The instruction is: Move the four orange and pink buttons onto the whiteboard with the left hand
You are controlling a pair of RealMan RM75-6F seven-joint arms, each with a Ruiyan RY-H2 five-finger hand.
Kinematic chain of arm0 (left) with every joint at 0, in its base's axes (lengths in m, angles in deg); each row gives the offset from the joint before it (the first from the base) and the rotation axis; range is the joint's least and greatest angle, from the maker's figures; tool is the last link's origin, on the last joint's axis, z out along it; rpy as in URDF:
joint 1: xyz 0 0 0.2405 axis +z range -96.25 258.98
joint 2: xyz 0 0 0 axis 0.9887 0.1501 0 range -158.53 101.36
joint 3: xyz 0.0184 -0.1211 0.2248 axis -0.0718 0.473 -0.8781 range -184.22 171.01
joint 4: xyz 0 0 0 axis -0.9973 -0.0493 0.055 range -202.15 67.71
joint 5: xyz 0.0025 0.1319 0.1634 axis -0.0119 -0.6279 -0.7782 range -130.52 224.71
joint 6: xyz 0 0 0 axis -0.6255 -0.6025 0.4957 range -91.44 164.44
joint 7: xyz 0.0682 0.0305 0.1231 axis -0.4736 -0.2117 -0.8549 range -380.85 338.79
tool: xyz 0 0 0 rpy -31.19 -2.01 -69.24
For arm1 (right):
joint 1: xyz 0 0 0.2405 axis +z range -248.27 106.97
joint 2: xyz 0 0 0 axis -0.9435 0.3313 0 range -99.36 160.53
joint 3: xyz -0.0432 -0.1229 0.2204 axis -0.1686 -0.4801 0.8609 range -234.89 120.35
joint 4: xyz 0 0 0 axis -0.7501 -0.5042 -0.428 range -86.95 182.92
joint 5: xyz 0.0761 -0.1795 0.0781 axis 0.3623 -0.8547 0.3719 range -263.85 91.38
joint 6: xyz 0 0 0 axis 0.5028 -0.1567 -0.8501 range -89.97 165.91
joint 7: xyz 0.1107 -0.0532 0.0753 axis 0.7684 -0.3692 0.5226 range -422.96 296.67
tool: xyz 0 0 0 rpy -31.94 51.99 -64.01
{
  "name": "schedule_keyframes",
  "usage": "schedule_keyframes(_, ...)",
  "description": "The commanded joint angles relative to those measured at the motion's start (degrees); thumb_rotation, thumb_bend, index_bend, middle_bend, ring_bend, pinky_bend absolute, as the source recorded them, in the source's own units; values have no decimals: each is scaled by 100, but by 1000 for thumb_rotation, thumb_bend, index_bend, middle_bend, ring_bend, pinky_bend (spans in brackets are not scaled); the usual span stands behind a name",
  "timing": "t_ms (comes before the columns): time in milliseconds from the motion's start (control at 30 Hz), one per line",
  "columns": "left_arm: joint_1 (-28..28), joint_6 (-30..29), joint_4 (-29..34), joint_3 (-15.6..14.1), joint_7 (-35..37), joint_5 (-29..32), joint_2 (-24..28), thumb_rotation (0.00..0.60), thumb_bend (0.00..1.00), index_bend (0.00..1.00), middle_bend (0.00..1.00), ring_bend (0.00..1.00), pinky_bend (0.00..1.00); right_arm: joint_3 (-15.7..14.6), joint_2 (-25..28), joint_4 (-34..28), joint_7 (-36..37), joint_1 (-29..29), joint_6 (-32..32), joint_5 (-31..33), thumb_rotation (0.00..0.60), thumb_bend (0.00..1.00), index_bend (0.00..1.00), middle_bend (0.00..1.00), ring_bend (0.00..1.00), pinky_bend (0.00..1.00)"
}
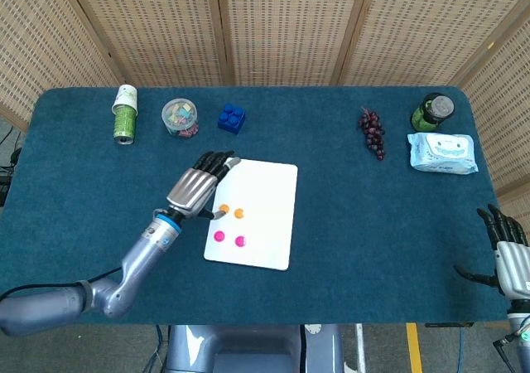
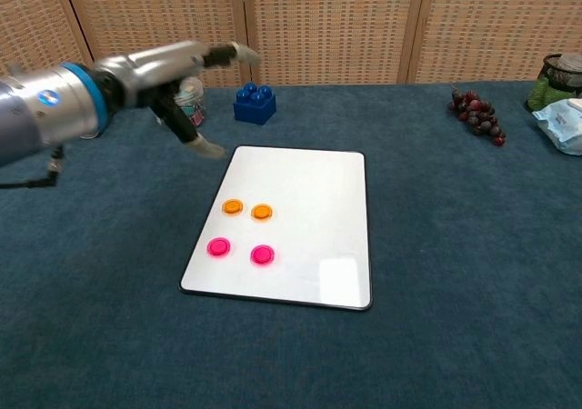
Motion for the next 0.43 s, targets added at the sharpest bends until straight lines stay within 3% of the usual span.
schedule_keyframes(33,994,-1146,642,-435,479,-846,1165,600,35,0,0,0,0,1,20,-59,-23,-30,100,-55,600,0,0,0,0,0)
schedule_keyframes(233,2044,-2114,818,-916,1083,-1112,1961,600,0,0,0,0,0,-2,36,-155,-108,-67,264,-150,600,0,0,0,0,0)
schedule_keyframes(433,3113,-3063,649,-1300,1721,-1141,2172,600,0,0,0,0,0,11,32,-220,-176,-126,512,-269,600,1,0,0,0,0)
